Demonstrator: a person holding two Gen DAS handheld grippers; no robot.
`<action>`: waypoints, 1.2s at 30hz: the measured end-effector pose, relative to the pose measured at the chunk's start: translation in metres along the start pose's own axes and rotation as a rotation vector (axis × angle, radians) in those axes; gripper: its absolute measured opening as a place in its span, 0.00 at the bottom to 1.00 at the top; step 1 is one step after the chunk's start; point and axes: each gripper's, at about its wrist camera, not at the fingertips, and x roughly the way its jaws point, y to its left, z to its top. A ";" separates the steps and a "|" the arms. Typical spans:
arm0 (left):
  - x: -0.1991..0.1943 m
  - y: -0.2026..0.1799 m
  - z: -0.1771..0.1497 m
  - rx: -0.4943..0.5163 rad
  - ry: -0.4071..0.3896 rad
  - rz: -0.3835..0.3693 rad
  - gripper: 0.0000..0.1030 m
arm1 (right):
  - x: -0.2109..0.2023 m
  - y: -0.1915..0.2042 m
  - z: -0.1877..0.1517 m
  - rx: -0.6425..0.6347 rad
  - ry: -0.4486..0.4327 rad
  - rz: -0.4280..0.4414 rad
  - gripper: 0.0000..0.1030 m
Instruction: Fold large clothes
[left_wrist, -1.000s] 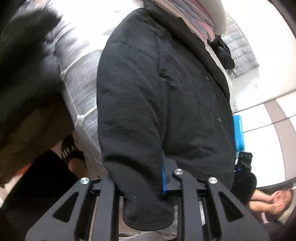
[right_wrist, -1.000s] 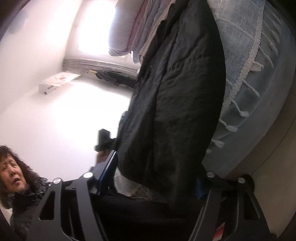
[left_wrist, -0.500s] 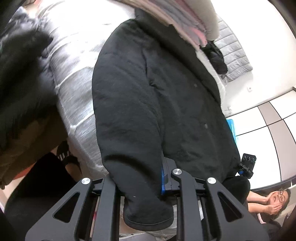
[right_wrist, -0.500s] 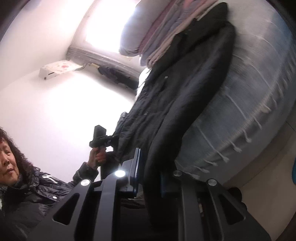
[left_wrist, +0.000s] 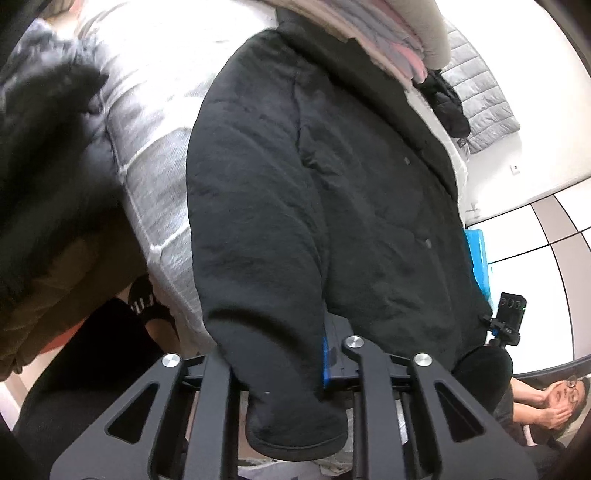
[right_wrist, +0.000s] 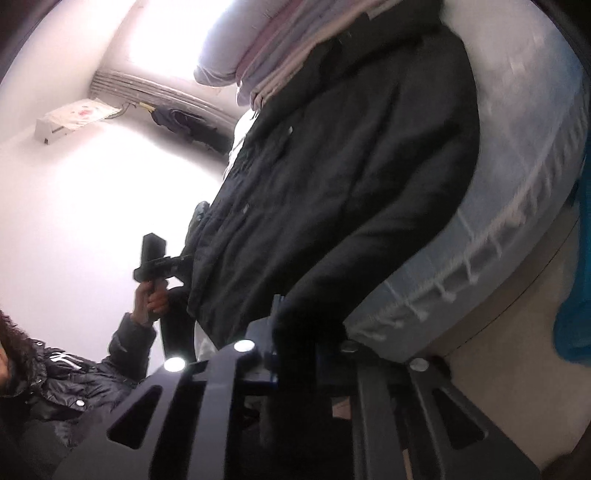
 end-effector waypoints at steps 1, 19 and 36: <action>-0.006 -0.005 0.001 0.002 -0.022 -0.012 0.12 | -0.002 0.009 0.006 -0.016 -0.011 -0.013 0.11; -0.123 -0.074 -0.026 0.106 -0.195 -0.290 0.11 | -0.063 0.105 -0.020 -0.024 -0.330 0.215 0.11; -0.075 0.013 -0.081 -0.077 -0.065 -0.240 0.15 | -0.017 0.035 -0.080 0.176 -0.274 0.113 0.13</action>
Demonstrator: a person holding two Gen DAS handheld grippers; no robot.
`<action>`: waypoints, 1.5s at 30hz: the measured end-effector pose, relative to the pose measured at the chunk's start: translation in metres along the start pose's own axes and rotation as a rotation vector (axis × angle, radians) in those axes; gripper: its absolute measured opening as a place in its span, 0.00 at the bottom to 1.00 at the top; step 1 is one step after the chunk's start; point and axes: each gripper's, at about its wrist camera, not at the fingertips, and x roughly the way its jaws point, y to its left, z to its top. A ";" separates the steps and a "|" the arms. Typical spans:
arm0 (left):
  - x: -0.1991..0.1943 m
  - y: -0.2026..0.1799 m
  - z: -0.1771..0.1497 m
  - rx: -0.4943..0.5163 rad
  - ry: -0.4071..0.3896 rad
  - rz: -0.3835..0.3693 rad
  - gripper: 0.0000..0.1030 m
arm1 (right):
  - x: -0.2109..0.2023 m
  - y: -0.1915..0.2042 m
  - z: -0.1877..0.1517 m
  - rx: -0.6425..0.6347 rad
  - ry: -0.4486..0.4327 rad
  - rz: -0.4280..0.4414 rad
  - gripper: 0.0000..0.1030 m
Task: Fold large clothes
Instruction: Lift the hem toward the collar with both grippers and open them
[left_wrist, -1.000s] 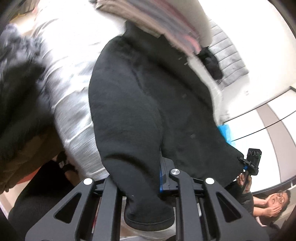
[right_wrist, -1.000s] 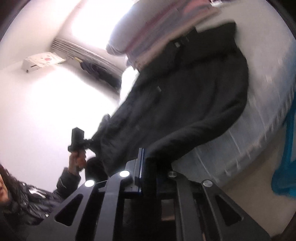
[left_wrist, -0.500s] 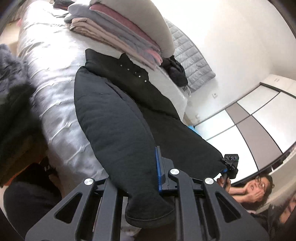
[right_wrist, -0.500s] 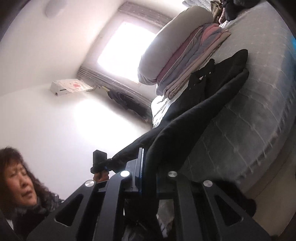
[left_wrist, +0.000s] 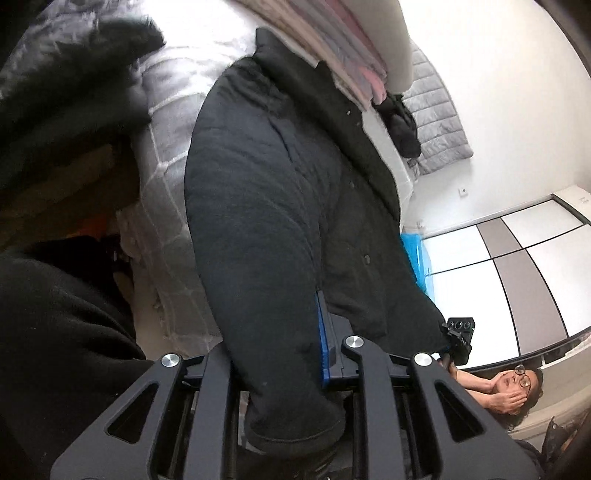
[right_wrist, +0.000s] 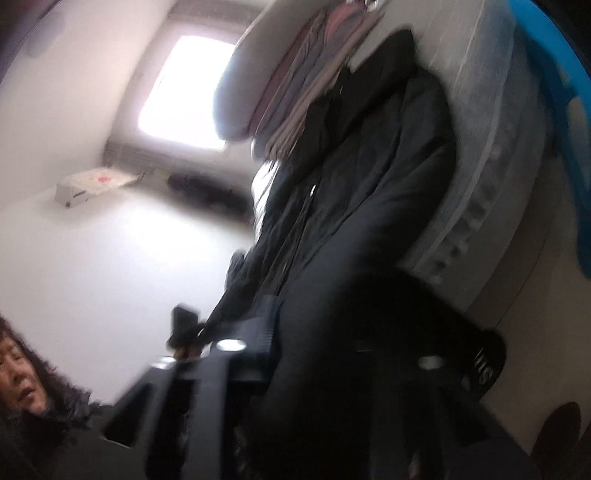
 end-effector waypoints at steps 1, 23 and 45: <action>-0.004 -0.004 0.000 0.010 -0.016 -0.006 0.15 | -0.002 0.002 0.000 0.000 -0.023 0.008 0.12; -0.127 -0.075 -0.033 0.164 -0.212 -0.162 0.13 | -0.084 0.059 -0.029 -0.071 -0.373 0.468 0.11; 0.171 -0.051 0.342 -0.069 -0.332 0.065 0.17 | 0.126 -0.084 0.339 0.279 -0.369 -0.133 0.31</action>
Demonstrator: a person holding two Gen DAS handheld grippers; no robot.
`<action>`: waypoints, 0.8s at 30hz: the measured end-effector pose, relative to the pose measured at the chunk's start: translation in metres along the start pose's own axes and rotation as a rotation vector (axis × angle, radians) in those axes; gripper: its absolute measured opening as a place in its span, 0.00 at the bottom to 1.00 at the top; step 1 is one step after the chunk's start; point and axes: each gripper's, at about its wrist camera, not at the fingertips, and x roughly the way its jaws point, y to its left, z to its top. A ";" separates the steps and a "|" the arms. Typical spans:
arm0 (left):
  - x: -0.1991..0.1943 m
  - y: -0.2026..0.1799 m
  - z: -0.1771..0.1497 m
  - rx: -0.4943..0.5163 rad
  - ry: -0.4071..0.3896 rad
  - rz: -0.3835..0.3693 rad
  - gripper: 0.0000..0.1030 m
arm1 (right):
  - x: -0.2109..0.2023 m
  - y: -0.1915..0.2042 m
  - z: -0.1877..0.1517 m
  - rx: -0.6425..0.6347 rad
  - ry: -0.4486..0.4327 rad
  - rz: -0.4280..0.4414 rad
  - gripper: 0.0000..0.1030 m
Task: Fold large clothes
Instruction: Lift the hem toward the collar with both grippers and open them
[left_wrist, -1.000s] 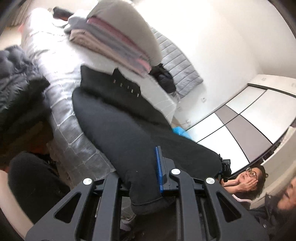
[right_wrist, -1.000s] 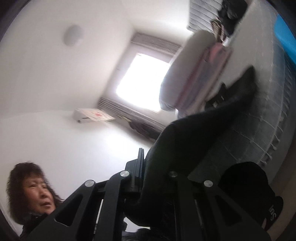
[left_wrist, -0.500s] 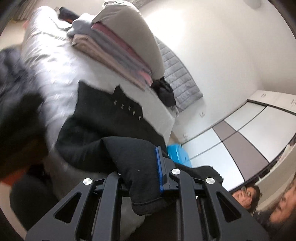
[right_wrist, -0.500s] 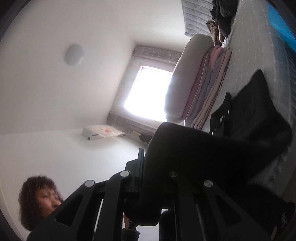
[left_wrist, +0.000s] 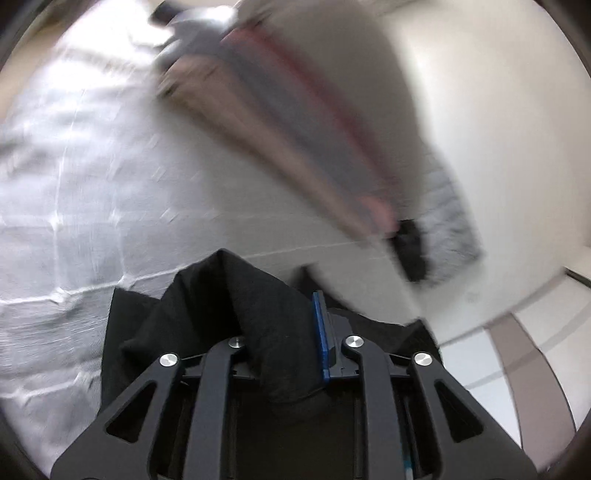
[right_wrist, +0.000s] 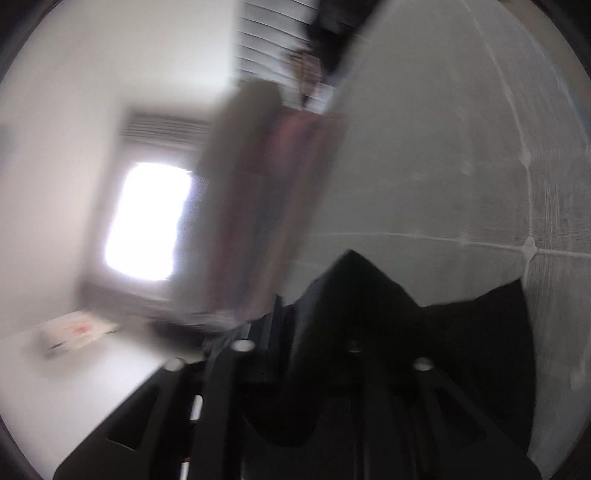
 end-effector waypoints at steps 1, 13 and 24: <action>0.023 0.012 -0.002 -0.018 0.033 0.043 0.18 | 0.019 -0.016 0.002 0.017 0.019 -0.064 0.32; -0.016 0.024 0.010 -0.070 -0.075 -0.164 0.63 | -0.010 0.021 -0.022 -0.169 -0.052 -0.058 0.76; 0.008 -0.038 -0.056 0.331 -0.170 0.129 0.70 | 0.042 0.054 -0.097 -0.566 -0.198 -0.301 0.84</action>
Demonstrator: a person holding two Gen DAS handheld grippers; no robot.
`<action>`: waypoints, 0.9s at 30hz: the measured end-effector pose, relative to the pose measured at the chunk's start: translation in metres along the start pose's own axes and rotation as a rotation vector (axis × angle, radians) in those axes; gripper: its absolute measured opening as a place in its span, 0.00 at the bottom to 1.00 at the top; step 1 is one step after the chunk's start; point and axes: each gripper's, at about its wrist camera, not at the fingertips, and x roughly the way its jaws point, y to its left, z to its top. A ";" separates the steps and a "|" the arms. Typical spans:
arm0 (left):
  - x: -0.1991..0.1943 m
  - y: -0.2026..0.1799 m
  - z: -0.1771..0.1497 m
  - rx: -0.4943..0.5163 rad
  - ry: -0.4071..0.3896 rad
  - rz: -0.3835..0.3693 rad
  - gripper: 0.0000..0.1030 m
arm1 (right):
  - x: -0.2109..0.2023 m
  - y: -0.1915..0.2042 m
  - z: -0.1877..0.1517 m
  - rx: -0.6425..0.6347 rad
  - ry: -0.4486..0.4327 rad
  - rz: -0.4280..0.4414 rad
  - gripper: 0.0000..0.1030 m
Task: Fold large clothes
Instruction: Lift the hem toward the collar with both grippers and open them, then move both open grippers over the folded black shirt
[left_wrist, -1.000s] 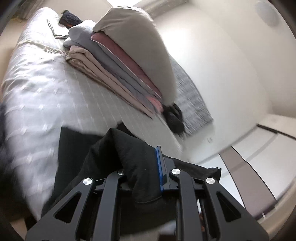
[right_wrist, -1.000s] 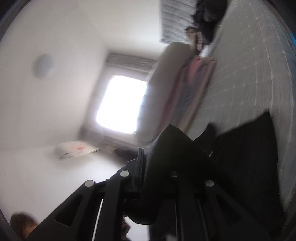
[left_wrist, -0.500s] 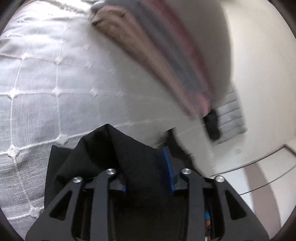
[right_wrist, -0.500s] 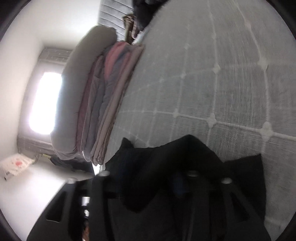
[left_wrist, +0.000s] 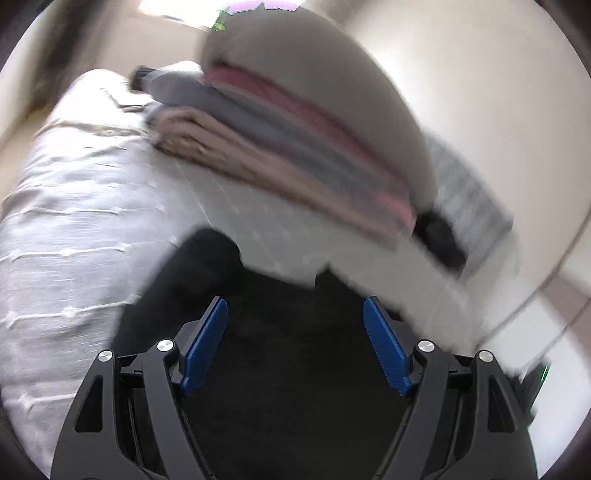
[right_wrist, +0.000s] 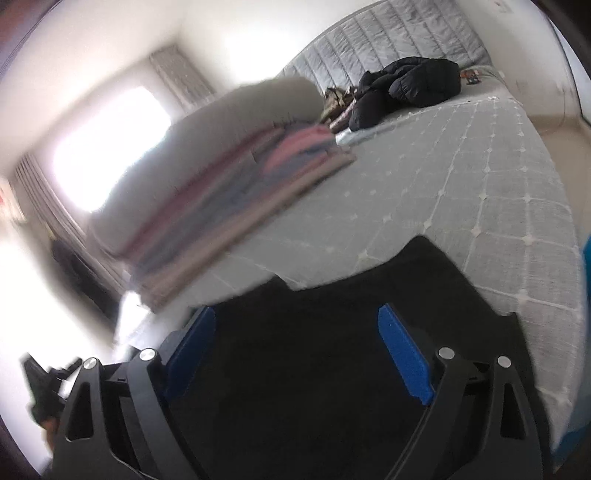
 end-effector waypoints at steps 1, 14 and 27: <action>0.020 0.000 -0.003 0.038 0.022 0.048 0.70 | 0.017 -0.008 -0.004 0.000 0.038 -0.028 0.84; 0.069 0.018 0.009 0.011 0.049 0.114 0.70 | 0.057 -0.035 0.021 0.085 0.094 -0.077 0.84; -0.093 0.007 -0.075 0.075 0.087 -0.058 0.70 | -0.075 0.099 -0.099 -0.583 0.314 0.000 0.91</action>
